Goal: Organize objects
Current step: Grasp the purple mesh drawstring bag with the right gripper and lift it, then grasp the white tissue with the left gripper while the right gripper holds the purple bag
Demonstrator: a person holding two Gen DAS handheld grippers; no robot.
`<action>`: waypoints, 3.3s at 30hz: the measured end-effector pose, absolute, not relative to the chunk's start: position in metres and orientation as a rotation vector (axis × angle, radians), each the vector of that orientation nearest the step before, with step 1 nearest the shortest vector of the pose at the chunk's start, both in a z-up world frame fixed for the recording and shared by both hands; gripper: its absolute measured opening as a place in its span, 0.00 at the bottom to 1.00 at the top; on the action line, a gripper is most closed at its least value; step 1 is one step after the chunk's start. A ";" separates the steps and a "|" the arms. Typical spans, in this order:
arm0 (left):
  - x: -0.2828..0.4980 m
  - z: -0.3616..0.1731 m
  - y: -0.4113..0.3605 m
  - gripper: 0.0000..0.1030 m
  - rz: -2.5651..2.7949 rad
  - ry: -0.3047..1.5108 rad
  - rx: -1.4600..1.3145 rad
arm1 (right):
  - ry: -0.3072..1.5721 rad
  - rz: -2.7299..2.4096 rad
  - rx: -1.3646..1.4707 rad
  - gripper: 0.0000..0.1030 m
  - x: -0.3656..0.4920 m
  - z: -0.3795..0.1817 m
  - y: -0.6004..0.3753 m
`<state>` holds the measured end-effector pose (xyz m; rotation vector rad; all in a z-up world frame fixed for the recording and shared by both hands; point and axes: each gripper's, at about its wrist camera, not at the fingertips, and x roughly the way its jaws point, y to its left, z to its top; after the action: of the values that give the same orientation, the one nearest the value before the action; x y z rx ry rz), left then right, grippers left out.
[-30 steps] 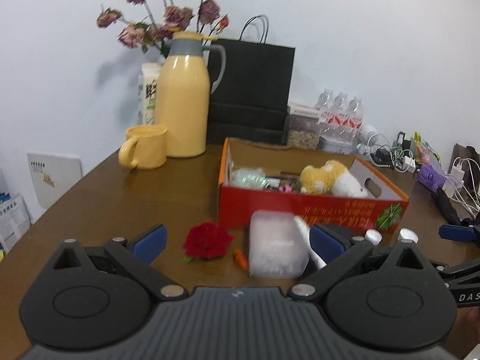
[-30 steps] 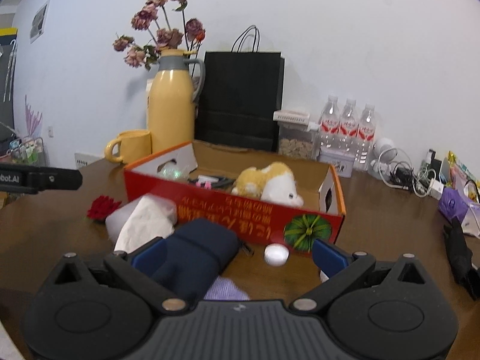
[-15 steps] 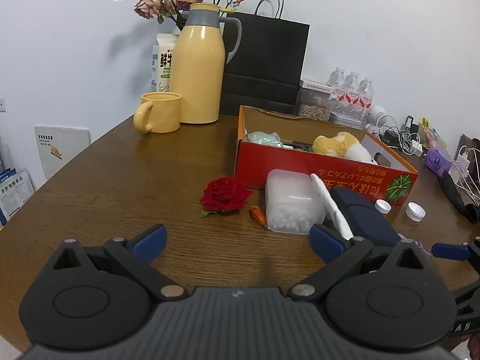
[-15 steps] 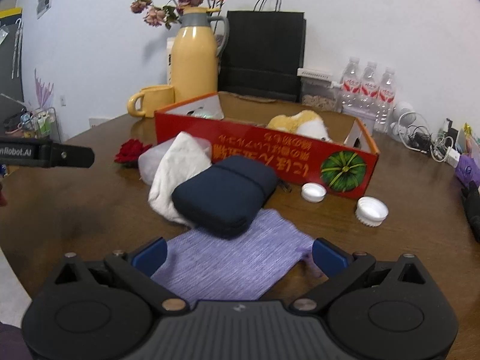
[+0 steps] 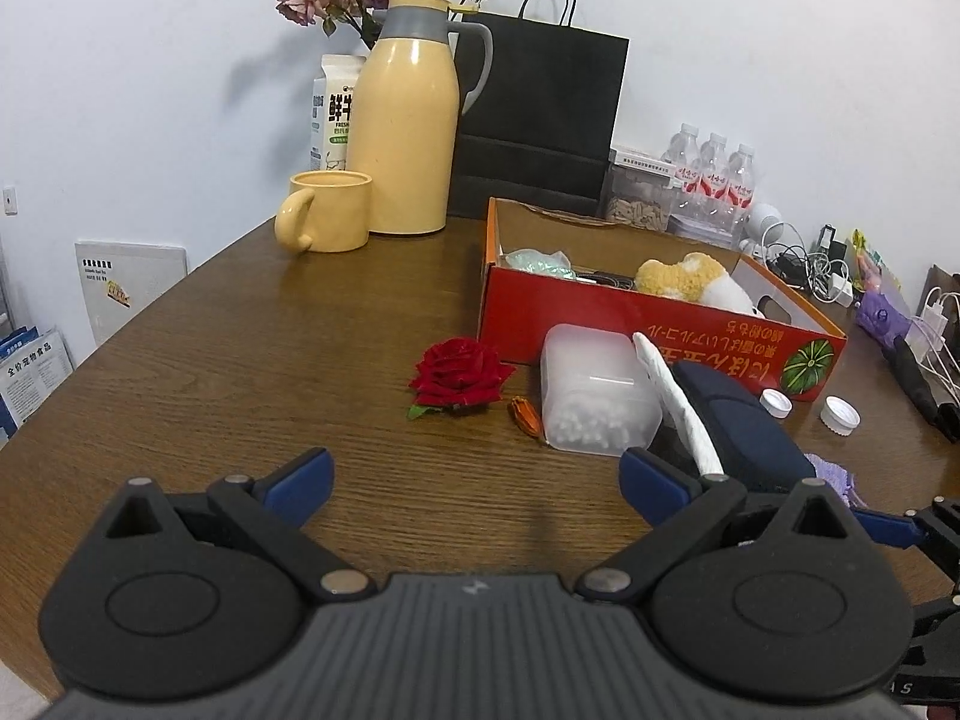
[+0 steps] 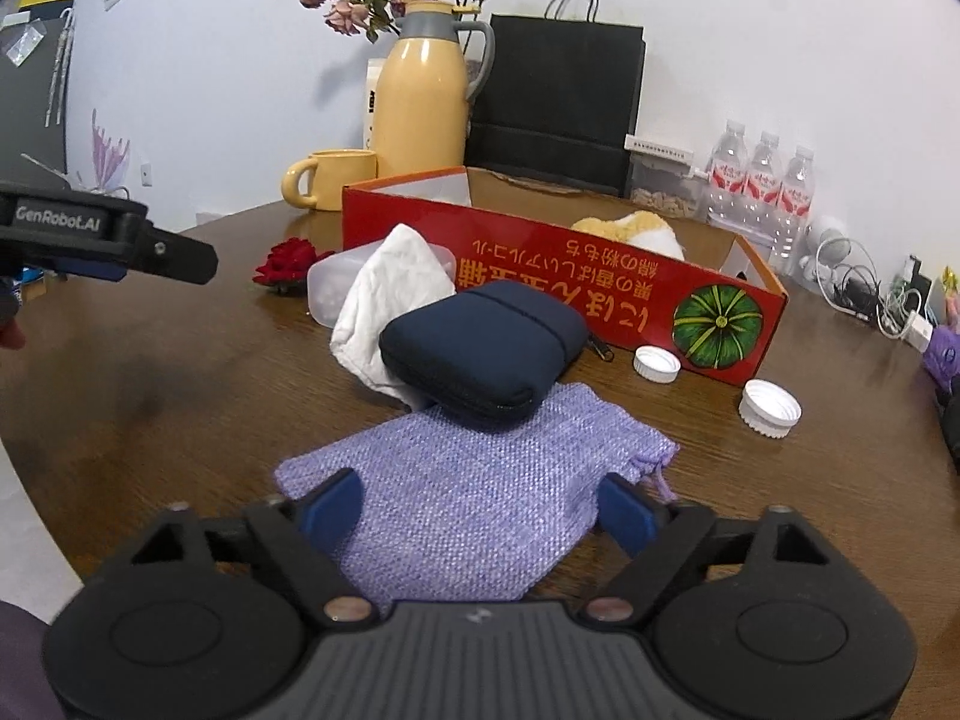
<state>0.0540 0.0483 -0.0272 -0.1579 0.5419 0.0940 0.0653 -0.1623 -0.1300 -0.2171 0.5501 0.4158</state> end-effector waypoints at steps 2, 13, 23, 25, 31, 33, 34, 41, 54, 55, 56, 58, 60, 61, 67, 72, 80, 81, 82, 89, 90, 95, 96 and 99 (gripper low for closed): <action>0.054 -0.028 0.047 1.00 0.094 0.546 -0.157 | 0.545 0.440 -0.212 0.64 0.064 -0.130 -0.163; 0.053 -0.030 0.042 1.00 0.084 0.557 -0.152 | 0.536 0.487 -0.146 0.19 0.066 -0.134 -0.171; 0.050 -0.027 0.046 1.00 0.103 0.550 -0.151 | 0.538 0.455 -0.184 0.93 0.048 -0.120 -0.173; 0.049 -0.026 0.046 1.00 0.103 0.549 -0.149 | 0.594 0.448 -0.165 0.93 0.052 -0.121 -0.175; 0.049 -0.029 0.045 1.00 0.095 0.560 -0.148 | 0.633 0.436 -0.134 0.96 0.067 -0.134 -0.167; 0.049 -0.031 0.046 1.00 0.098 0.564 -0.151 | 0.615 0.440 -0.131 0.94 0.066 -0.136 -0.165; 0.049 -0.031 0.048 1.00 0.101 0.565 -0.154 | 0.603 0.448 -0.134 0.88 0.064 -0.136 -0.164; 0.049 -0.034 0.049 1.00 0.105 0.573 -0.161 | 0.561 0.435 -0.138 0.44 0.061 -0.132 -0.168; 0.049 -0.031 0.045 1.00 0.097 0.569 -0.153 | 0.423 0.410 -0.145 0.05 0.046 -0.106 -0.191; 0.049 -0.031 0.044 1.00 0.096 0.569 -0.151 | 0.409 0.405 -0.143 0.05 0.045 -0.102 -0.194; 0.050 -0.031 0.043 1.00 0.095 0.569 -0.150 | 0.392 0.399 -0.143 0.05 0.044 -0.097 -0.196; 0.050 -0.030 0.041 1.00 0.091 0.570 -0.148 | 0.364 0.385 -0.141 0.05 0.044 -0.090 -0.202; 0.051 -0.029 0.039 1.00 0.087 0.571 -0.144 | 0.345 0.369 -0.138 0.05 0.045 -0.084 -0.206; 0.051 -0.029 0.039 1.00 0.084 0.571 -0.142 | 0.334 0.360 -0.136 0.05 0.046 -0.081 -0.210; 0.055 -0.030 0.033 1.00 0.076 0.583 -0.136 | 0.266 0.321 -0.105 0.05 0.049 -0.065 -0.227; 0.057 -0.032 0.026 1.00 0.066 0.596 -0.124 | 0.292 0.316 -0.079 0.05 0.062 -0.070 -0.236; 0.060 -0.035 0.022 1.00 0.080 0.614 -0.117 | 0.501 0.340 -0.038 0.08 0.096 -0.114 -0.246; 0.060 -0.036 0.022 1.00 0.080 0.617 -0.116 | 0.527 0.347 -0.034 0.14 0.097 -0.118 -0.247; 0.061 -0.036 0.021 1.00 0.079 0.619 -0.115 | 0.543 0.344 -0.029 0.16 0.099 -0.120 -0.249; 0.061 -0.039 0.019 1.00 0.075 0.628 -0.111 | 0.566 0.365 -0.047 0.85 0.089 -0.125 -0.249; 0.061 -0.039 0.019 1.00 0.075 0.628 -0.112 | 0.565 0.363 -0.043 0.88 0.089 -0.125 -0.249; 0.062 -0.041 0.018 1.00 0.072 0.634 -0.113 | 0.573 0.357 -0.032 0.94 0.102 -0.121 -0.246; 0.062 -0.042 0.018 1.00 0.070 0.635 -0.113 | 0.586 0.360 -0.028 0.97 0.109 -0.122 -0.244; 0.062 -0.041 0.017 1.00 0.067 0.634 -0.110 | 0.637 0.332 0.006 0.98 0.132 -0.124 -0.237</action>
<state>0.0616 0.0174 -0.0415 -0.1101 0.6342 0.0673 0.1323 -0.2373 -0.1243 0.0058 0.6371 0.3323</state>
